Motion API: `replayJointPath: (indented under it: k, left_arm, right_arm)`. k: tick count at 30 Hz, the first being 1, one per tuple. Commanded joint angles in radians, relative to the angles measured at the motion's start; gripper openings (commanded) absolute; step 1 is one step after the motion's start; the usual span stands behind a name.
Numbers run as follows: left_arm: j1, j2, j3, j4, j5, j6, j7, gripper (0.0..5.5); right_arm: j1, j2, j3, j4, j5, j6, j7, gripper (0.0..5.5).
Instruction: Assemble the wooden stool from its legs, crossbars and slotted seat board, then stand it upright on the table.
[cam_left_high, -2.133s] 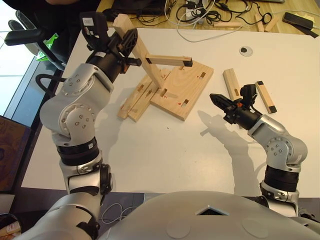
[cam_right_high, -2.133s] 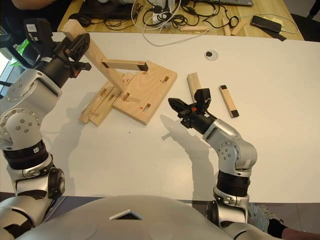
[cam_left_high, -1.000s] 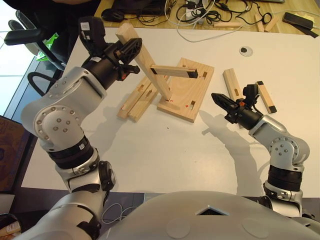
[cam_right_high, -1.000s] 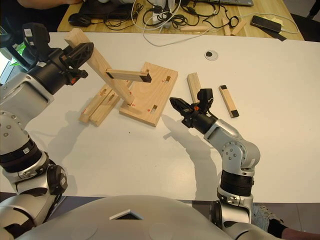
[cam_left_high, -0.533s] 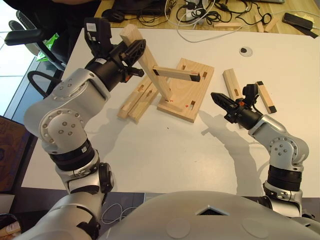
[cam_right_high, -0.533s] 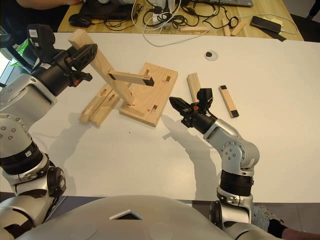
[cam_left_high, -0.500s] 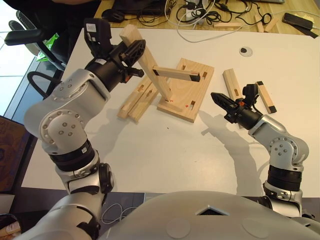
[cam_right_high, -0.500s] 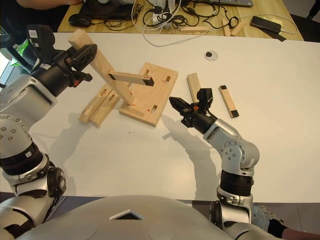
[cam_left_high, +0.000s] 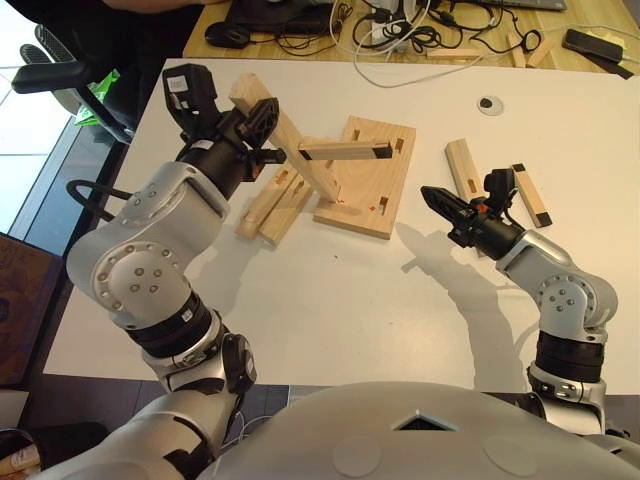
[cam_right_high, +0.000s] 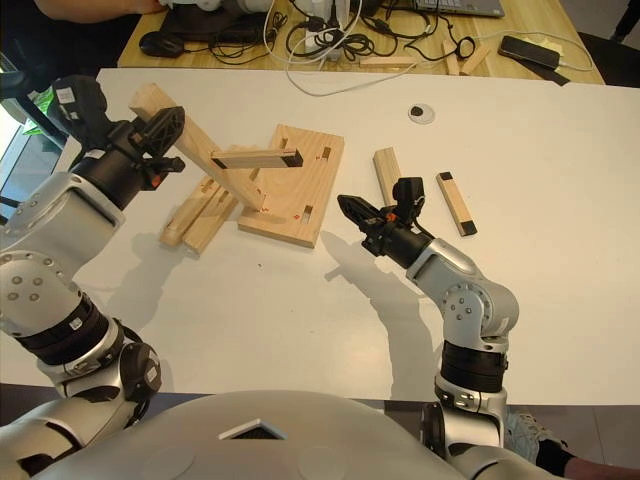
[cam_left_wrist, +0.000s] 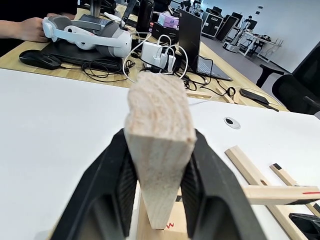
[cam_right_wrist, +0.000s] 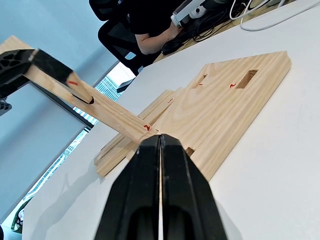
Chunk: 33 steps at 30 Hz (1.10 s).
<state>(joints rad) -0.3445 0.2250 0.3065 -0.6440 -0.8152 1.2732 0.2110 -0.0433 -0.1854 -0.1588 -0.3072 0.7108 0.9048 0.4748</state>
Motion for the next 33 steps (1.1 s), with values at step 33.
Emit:
replayJointPath:
  k: [33]
  left_arm:
    - [-0.032, -0.112, -0.134, 0.011, 0.144, -0.077, -0.116, 2.77]
  right_arm:
    - [-0.018, -0.019, 0.023, 0.019, 0.061, 0.000, -0.019, 0.00]
